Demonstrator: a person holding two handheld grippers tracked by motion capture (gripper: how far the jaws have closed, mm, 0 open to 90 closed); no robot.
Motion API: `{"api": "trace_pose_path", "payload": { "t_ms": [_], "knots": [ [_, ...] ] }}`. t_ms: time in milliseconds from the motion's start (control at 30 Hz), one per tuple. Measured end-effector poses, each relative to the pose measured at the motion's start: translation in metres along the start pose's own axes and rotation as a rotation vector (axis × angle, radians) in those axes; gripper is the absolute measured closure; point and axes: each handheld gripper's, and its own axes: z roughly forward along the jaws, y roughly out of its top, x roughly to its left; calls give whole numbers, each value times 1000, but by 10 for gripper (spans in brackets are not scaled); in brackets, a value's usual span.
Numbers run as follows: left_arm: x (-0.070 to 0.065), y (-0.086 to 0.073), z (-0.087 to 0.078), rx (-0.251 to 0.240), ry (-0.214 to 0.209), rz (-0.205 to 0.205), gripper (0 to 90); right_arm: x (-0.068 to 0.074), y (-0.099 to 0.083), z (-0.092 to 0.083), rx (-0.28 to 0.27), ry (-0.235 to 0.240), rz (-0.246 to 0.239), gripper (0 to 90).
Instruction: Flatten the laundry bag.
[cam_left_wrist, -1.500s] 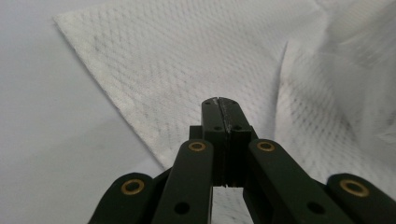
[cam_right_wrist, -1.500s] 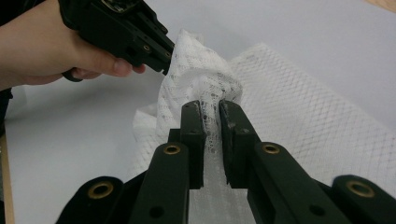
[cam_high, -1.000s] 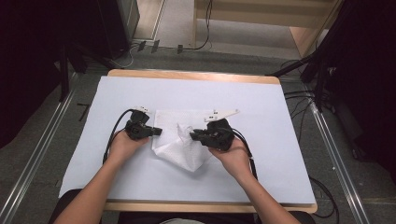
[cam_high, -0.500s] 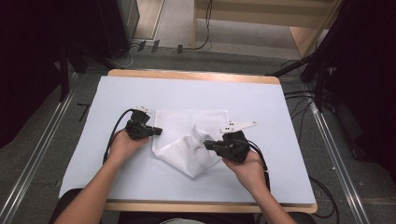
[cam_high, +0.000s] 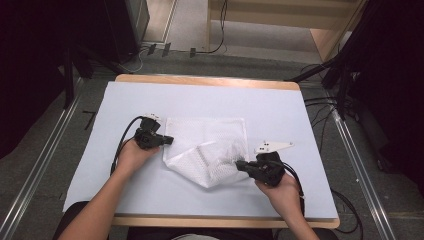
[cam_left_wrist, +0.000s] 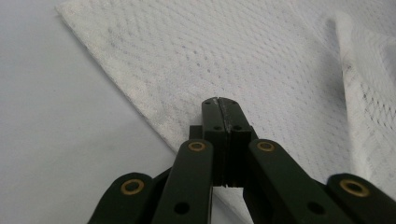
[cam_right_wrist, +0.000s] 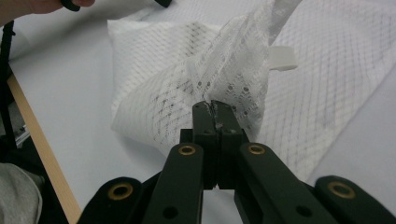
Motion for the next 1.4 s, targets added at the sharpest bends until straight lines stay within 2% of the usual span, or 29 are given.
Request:
{"api": "trace_pose_path", "payload": {
  "t_ms": [167, 333, 533, 633, 800, 933, 1100, 1233, 1333, 1400],
  "knots": [
    [0, 0, 0, 1, -3, -3, 900, -4, -4, -3, 1, 5, 26, 855],
    [0, 0, 0, 3, -6, 1, 892, -3, -2, -9, -31, 0, 13, 764],
    [0, 0, -1, 1, -10, -6, 872, -10, 3, -21, -84, -24, 18, 743],
    [0, 1, -2, 1, -4, -5, 851, -15, 7, -25, -90, -45, 20, 747],
    [2, 1, -9, -22, -5, -36, 805, -27, 16, -25, -92, -69, 33, 748],
    [2, 1, -18, -43, -1, -44, 763, -37, 22, -20, -84, -78, 35, 744],
    [3, -1, -21, -45, 6, -54, 696, -52, 29, -7, -81, -91, 36, 720],
    [4, -4, -20, -31, 16, -58, 645, -64, 33, 6, -82, -97, 25, 699],
    [4, -6, -15, -11, 27, -62, 624, -71, 34, 18, -71, -121, 8, 694],
    [3, -6, -14, -3, 32, -59, 619, -76, 35, 25, -59, -126, 29, 691]
  ]
}}
